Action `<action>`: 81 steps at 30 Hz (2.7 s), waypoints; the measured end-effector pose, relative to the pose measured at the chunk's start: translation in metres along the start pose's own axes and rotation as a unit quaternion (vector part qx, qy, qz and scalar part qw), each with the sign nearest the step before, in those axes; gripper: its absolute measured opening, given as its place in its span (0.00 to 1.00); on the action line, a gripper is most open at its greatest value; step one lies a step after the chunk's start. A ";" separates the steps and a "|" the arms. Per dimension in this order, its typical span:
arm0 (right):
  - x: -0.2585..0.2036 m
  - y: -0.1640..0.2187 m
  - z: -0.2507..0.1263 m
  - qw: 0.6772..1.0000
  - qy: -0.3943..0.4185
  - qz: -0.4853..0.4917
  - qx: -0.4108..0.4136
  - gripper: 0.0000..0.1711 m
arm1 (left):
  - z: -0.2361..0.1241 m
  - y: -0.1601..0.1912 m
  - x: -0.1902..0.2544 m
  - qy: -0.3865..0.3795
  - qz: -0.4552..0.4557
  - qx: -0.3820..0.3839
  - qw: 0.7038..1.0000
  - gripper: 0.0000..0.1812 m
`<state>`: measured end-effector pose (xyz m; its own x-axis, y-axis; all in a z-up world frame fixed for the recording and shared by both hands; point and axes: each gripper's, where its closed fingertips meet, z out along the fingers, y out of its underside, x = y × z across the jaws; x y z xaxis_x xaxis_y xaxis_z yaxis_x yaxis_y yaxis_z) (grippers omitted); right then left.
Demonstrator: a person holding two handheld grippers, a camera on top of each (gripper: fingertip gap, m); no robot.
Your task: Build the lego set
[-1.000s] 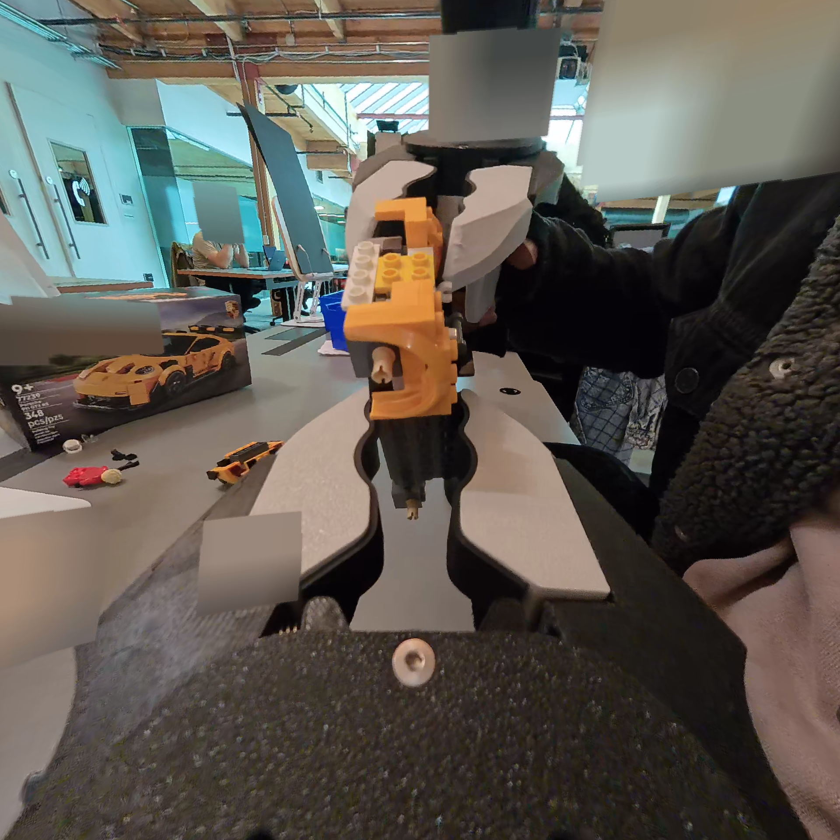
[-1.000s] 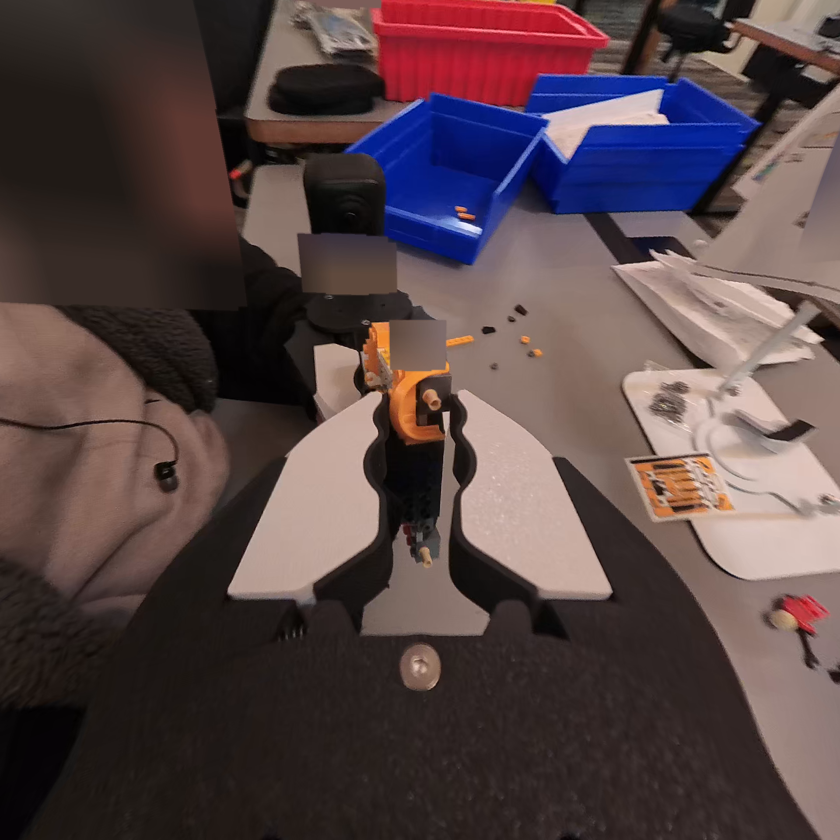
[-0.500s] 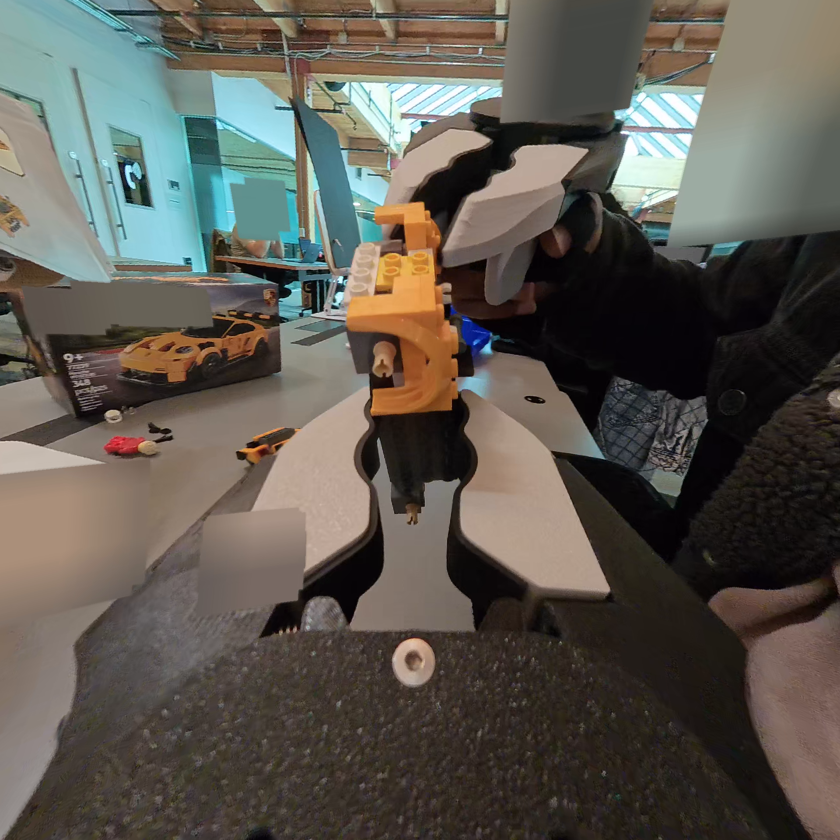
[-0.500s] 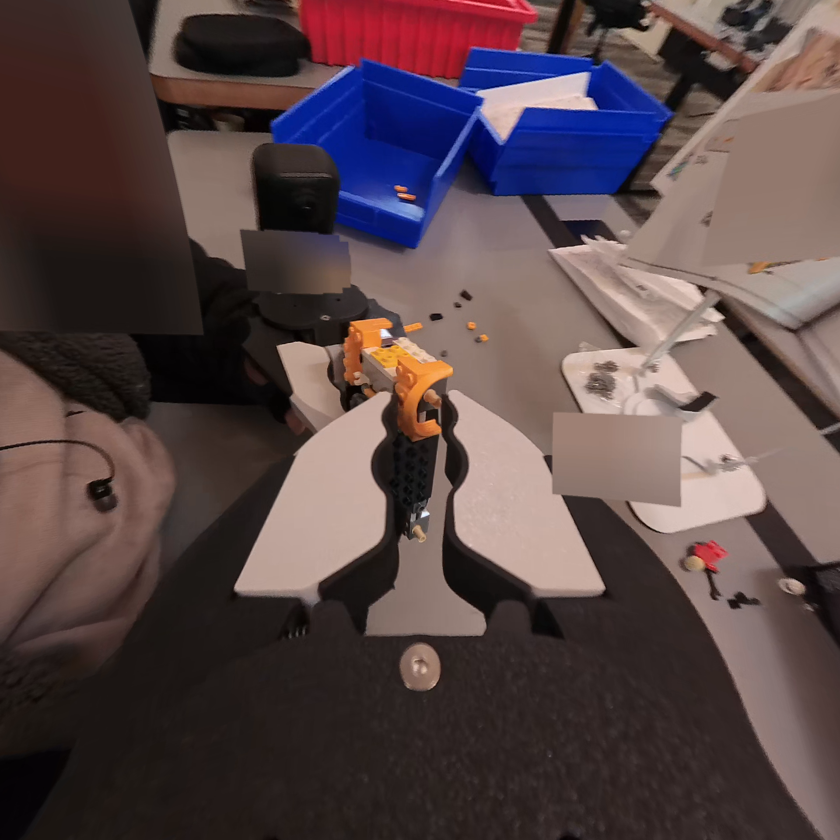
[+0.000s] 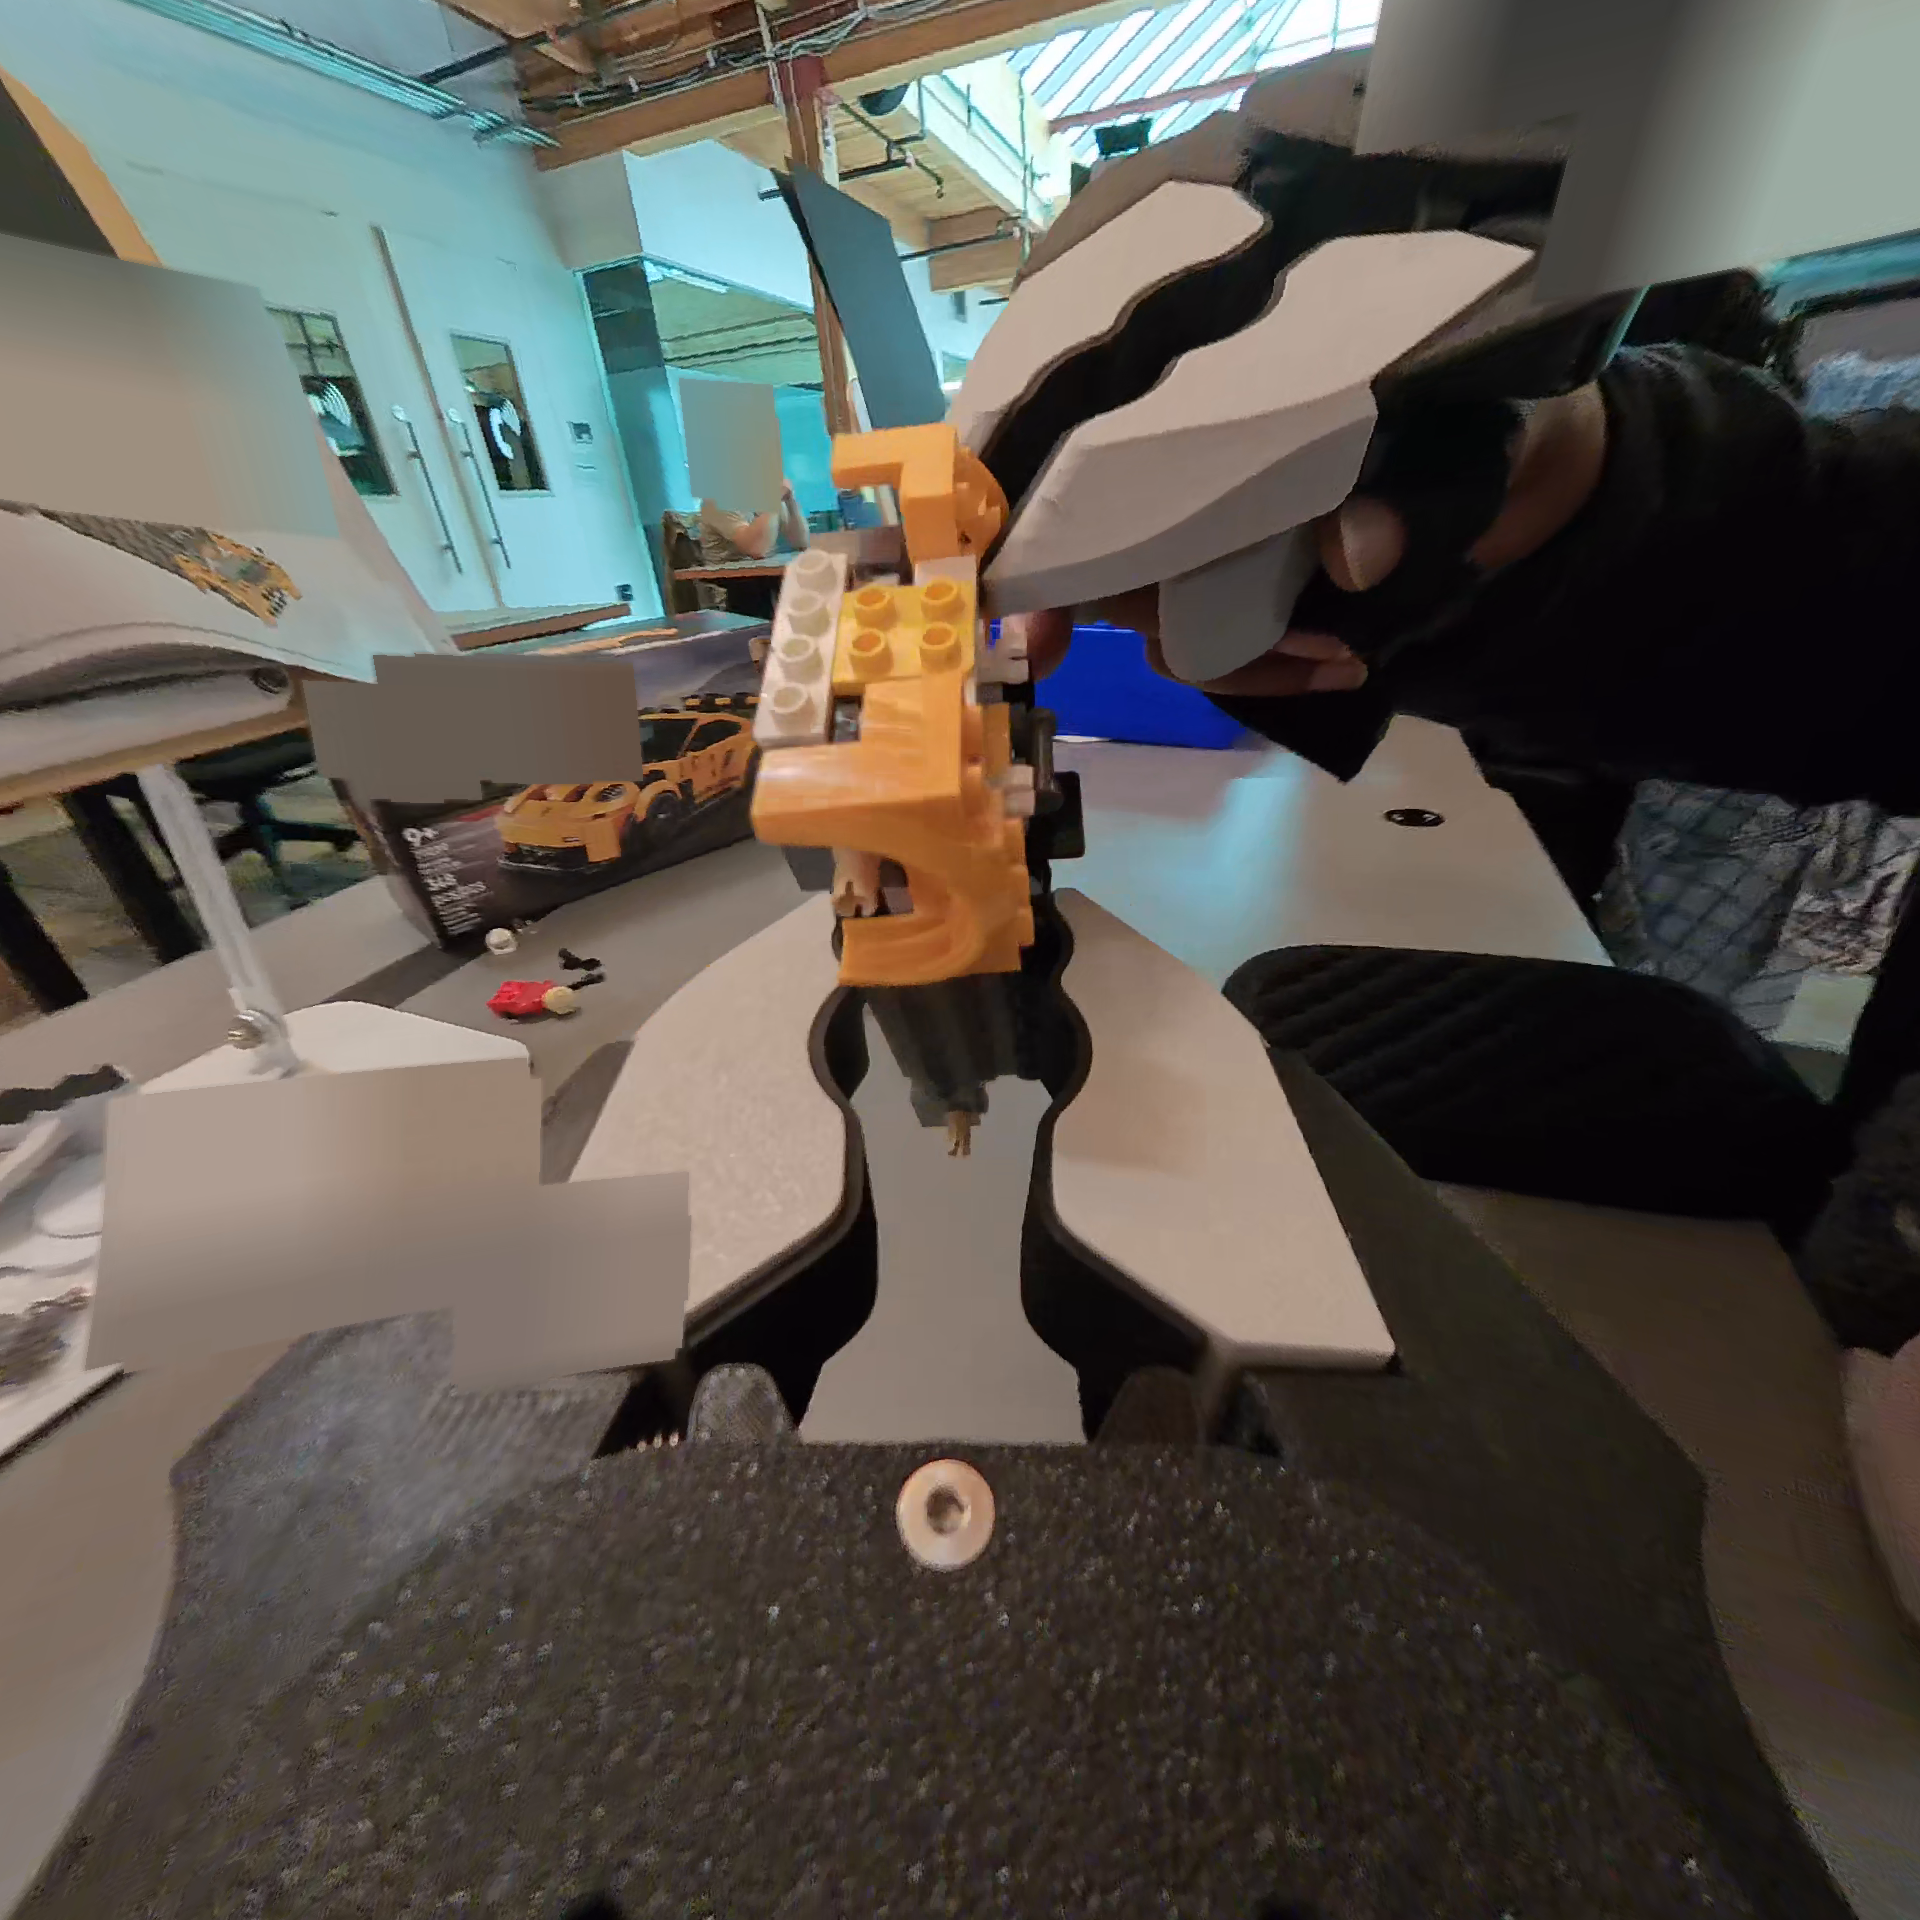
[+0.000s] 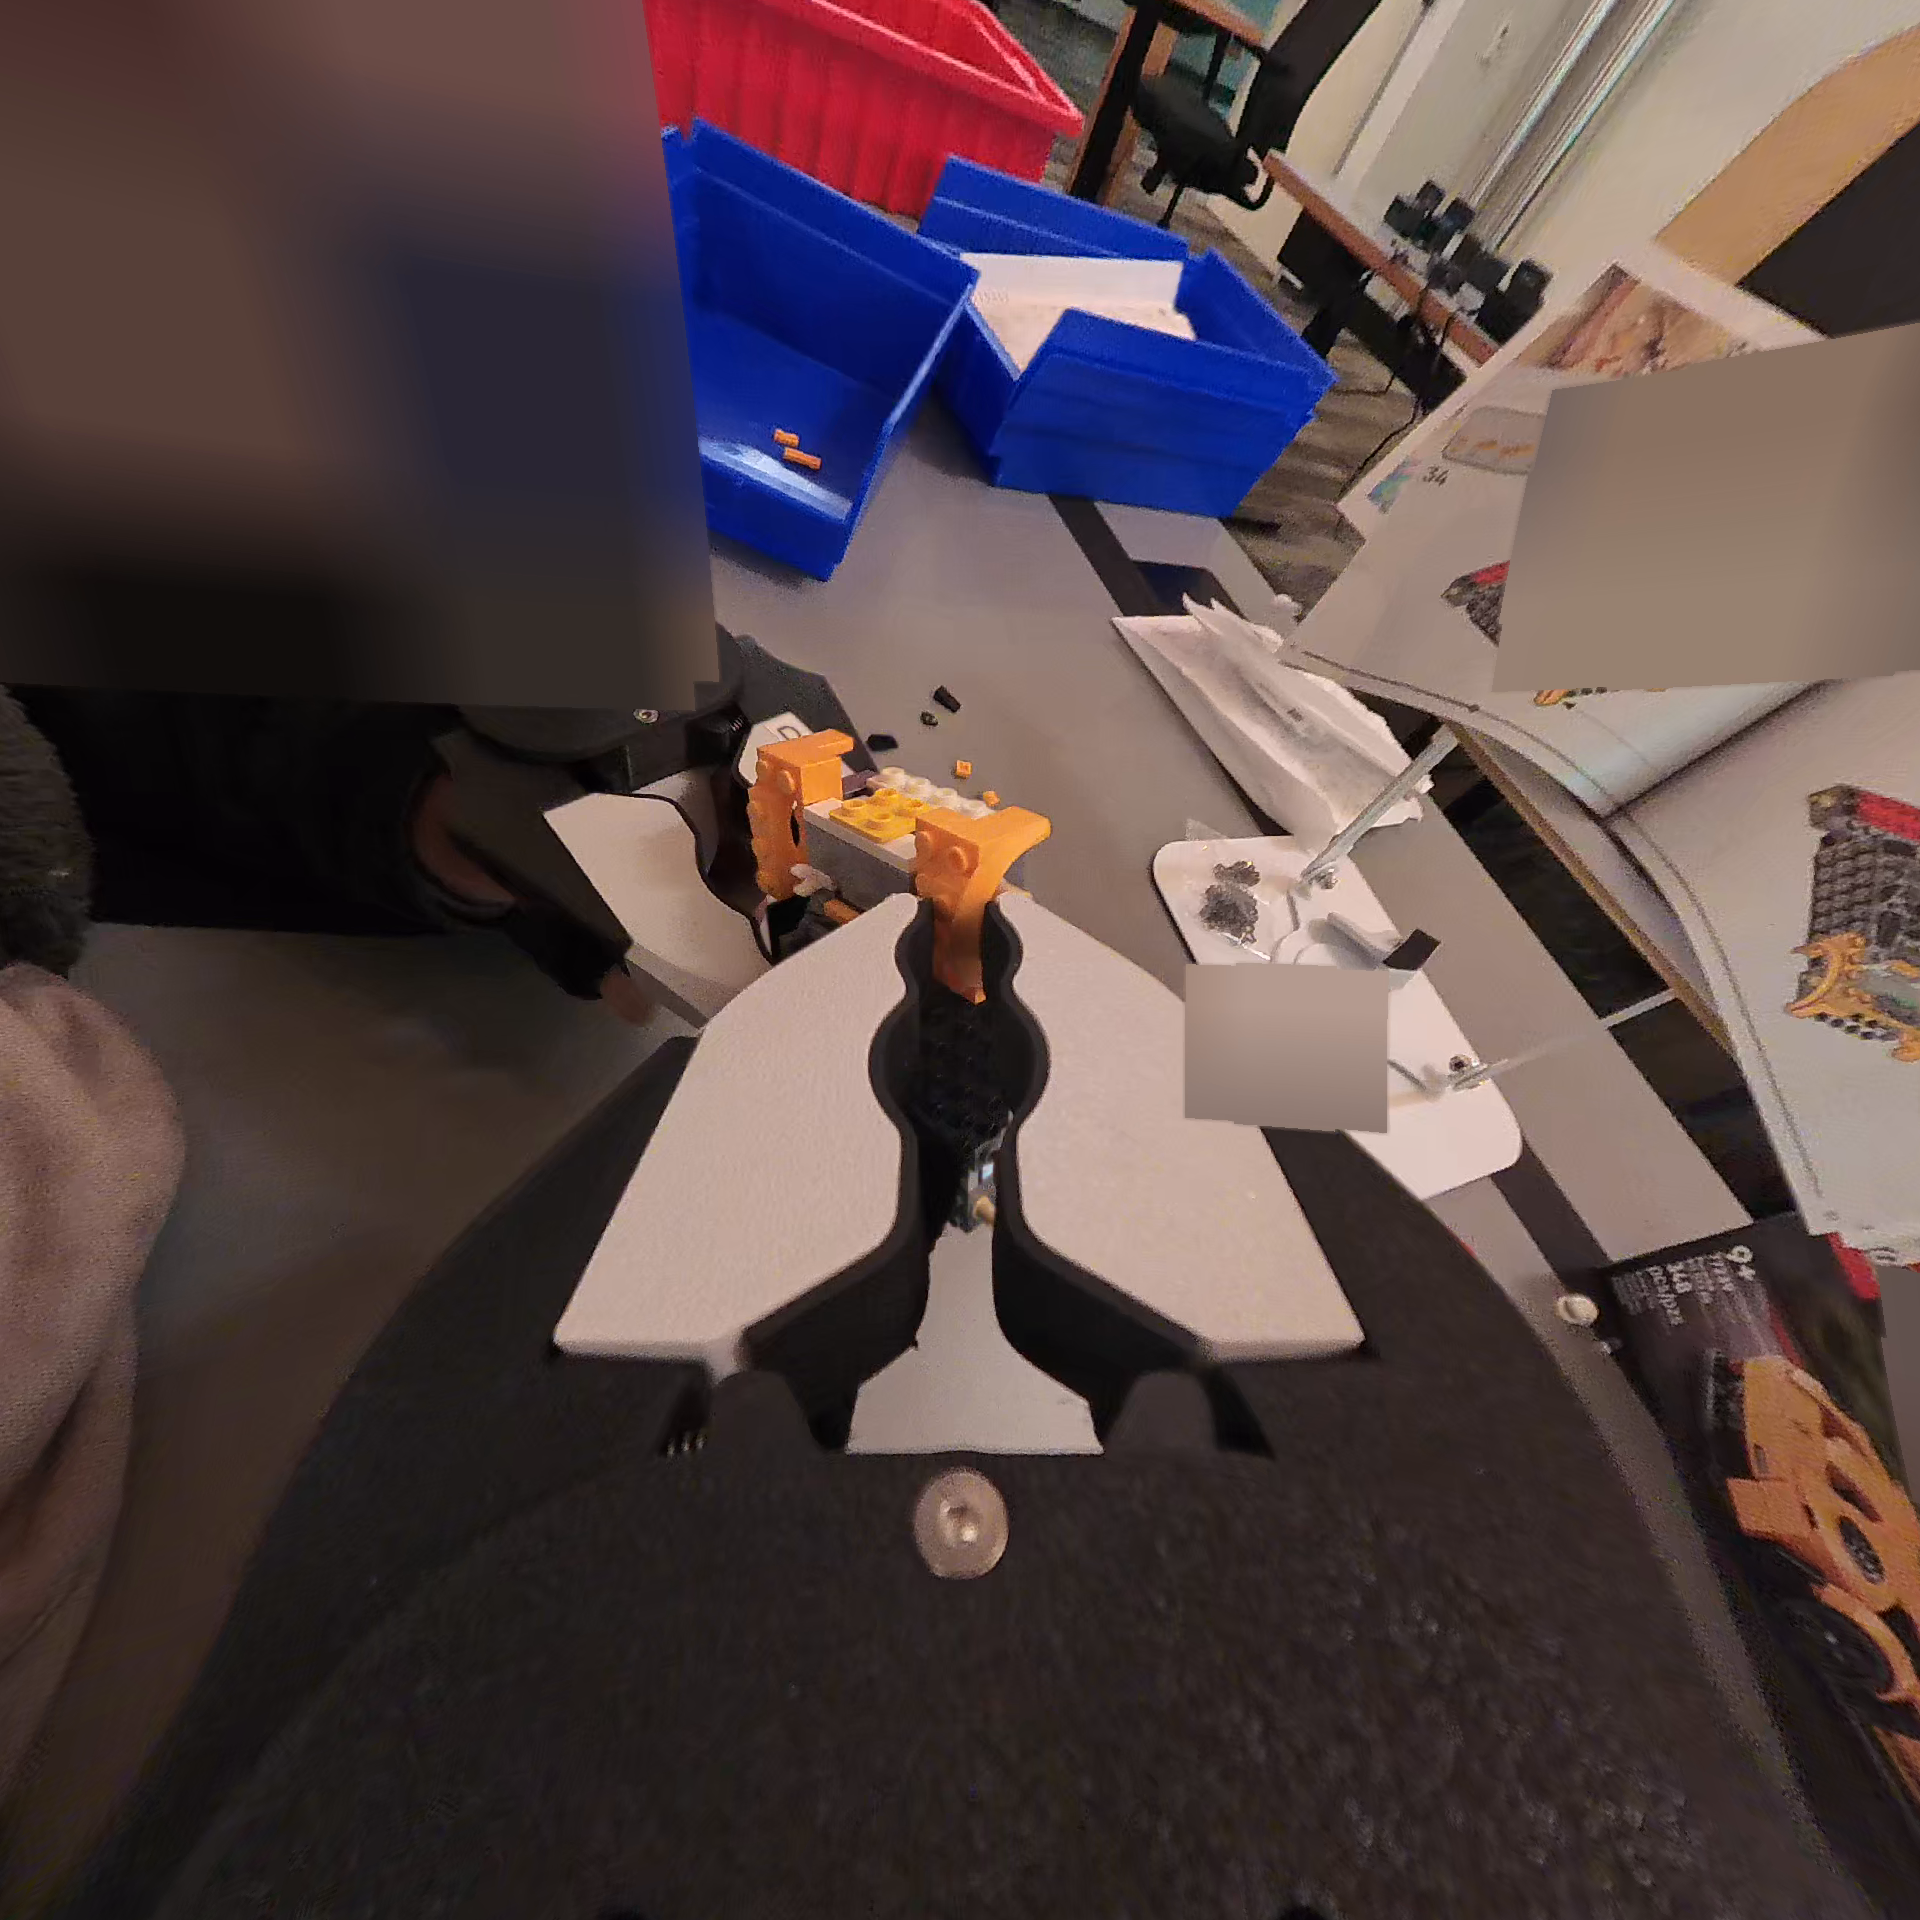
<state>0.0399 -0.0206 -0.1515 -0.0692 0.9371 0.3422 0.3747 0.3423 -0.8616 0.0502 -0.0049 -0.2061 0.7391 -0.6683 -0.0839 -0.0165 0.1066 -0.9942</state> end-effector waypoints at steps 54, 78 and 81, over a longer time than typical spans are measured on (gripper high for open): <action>-0.024 0.038 -0.014 0.937 -0.107 -0.295 -0.156 0.15 | 0.002 0.019 0.013 -0.019 0.291 -0.090 0.952 0.16; -0.021 0.044 -0.015 0.964 -0.066 -0.211 -0.146 0.19 | 0.005 0.030 0.019 0.031 0.197 -0.110 0.974 0.16; -0.021 0.039 -0.025 0.973 -0.128 -0.135 -0.134 0.24 | 0.005 0.036 0.027 0.093 0.076 -0.102 0.988 0.16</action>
<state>0.0790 -0.0291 -0.1831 -0.4138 0.8133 0.4089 0.5369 0.5808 -0.6119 0.0727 -0.0158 -0.2434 0.5822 -0.7811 -0.2259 -0.2667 0.0790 -0.9605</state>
